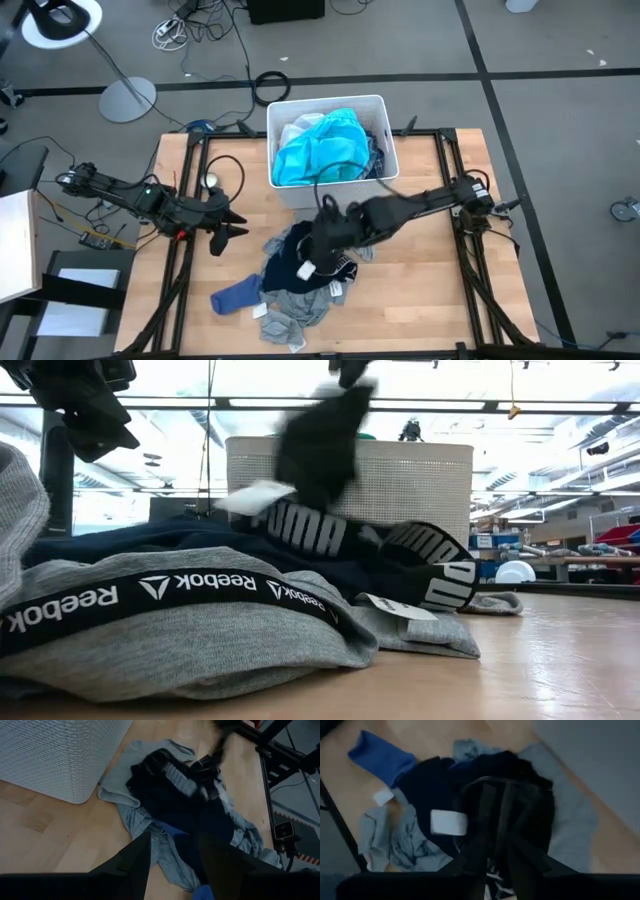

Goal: Sort clothes
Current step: Put the black sock into the bin

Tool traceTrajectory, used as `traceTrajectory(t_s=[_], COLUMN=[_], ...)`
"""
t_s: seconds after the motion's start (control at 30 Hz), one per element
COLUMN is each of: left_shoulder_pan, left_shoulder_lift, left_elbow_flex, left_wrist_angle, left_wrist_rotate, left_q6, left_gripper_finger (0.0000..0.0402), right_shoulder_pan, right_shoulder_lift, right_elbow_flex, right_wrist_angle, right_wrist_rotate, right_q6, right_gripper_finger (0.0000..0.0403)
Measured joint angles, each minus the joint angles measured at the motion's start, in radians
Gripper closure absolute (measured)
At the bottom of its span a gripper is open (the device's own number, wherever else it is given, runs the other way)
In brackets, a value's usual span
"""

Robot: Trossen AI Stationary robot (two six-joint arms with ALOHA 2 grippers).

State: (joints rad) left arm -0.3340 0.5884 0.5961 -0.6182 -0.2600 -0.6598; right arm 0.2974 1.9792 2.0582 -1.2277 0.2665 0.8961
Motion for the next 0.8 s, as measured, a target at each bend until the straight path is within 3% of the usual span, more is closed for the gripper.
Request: traceTrajectory(t_s=[0.23,0.33,0.6,0.8], left_shoulder_pan=[0.000,0.000,0.000,0.000], left_shoulder_lift=[0.000,0.000,0.000,0.000], left_elbow_flex=[0.000,0.000,0.000,0.000], left_wrist_angle=[0.000,0.000,0.000,0.000], left_wrist_rotate=[0.017,0.026,0.030,0.042], left_q6=[0.000,-0.001,-0.027,-0.030], left_gripper_finger=[0.0230,0.0230,0.0230,0.0230], right_shoulder_pan=[0.011,0.008,0.011,0.023], right_shoulder_lift=[0.000,0.001,-0.001,-0.001], right_elbow_flex=[-0.297,-0.375,-0.410,-0.415], right_wrist_angle=[0.370,0.441,0.306,0.293], right_wrist_rotate=[0.000,-0.008,-0.009,-0.007], right_q6=[0.037,0.087,0.238,0.255], right_gripper_finger=[0.0328,0.0330,0.0331,0.0332])
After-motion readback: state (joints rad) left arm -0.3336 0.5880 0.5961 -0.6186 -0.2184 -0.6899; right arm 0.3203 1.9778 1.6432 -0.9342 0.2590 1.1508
